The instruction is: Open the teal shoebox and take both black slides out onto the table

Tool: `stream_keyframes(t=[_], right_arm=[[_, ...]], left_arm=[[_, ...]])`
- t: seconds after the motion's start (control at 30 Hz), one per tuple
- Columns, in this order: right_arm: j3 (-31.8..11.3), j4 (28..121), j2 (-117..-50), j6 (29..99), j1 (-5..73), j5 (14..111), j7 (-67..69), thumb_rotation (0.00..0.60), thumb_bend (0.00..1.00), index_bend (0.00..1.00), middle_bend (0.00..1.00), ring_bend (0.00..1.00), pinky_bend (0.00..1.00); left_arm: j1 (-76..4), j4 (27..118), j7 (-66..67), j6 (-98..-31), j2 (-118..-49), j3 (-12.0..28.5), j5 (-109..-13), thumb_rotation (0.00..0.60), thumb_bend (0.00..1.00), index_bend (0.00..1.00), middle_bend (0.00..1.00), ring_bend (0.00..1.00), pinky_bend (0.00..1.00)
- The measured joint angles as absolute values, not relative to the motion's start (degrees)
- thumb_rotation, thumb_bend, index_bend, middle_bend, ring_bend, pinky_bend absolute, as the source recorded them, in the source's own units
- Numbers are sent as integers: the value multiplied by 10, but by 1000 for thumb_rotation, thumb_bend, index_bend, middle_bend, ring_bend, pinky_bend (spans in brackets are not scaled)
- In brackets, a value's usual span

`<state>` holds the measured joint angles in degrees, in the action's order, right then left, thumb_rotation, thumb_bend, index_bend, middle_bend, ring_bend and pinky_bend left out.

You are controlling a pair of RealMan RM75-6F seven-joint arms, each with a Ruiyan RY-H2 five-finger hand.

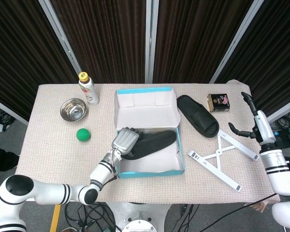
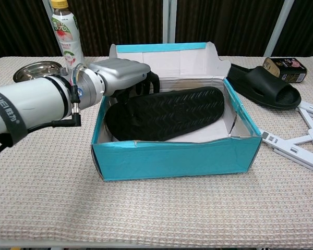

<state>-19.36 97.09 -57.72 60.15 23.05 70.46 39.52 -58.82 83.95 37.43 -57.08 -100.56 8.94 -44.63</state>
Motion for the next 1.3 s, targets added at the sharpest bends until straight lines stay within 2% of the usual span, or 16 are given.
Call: stream_keyframes(t=[0.03,0.1,0.17,0.27,0.57,0.73,1.0,1.3], right_arm=[[-194,971,-577,603,230,704,395,600,212,0,0,0,0],[-194,973,-577,605,230,703,393,600,211,0,0,0,0],[-195,974,-575,606,229,702,392,600,212,0,0,0,0],[-197,976,-574,610,228,699,391,600,212,0,0,0,0],[-201,984,-569,620,223,698,395,600,212,0,0,0,0],[-201,989,-565,627,219,700,397,600,212,0,0,0,0],[-203,993,-562,633,218,706,401,600,211,0,0,0,0],[-202,996,-559,637,216,718,410,600,212,0,0,0,0]], left_arm=[[-588,838,374,-572,-1007,89,-449,600,22,443,508,423,435],[-587,832,373,-575,-1010,88,-461,600,80,537,621,539,546],[-585,828,368,-578,-1012,88,-475,600,134,570,667,590,619],[-579,820,351,-581,-1012,86,-503,600,204,606,708,633,648],[-560,796,277,-592,-997,81,-607,600,281,658,762,695,718],[-543,799,230,-611,-978,80,-661,600,294,658,760,696,721],[-509,855,195,-693,-929,95,-735,600,296,657,751,695,721],[-421,920,159,-768,-830,108,-731,600,295,643,736,689,721]])
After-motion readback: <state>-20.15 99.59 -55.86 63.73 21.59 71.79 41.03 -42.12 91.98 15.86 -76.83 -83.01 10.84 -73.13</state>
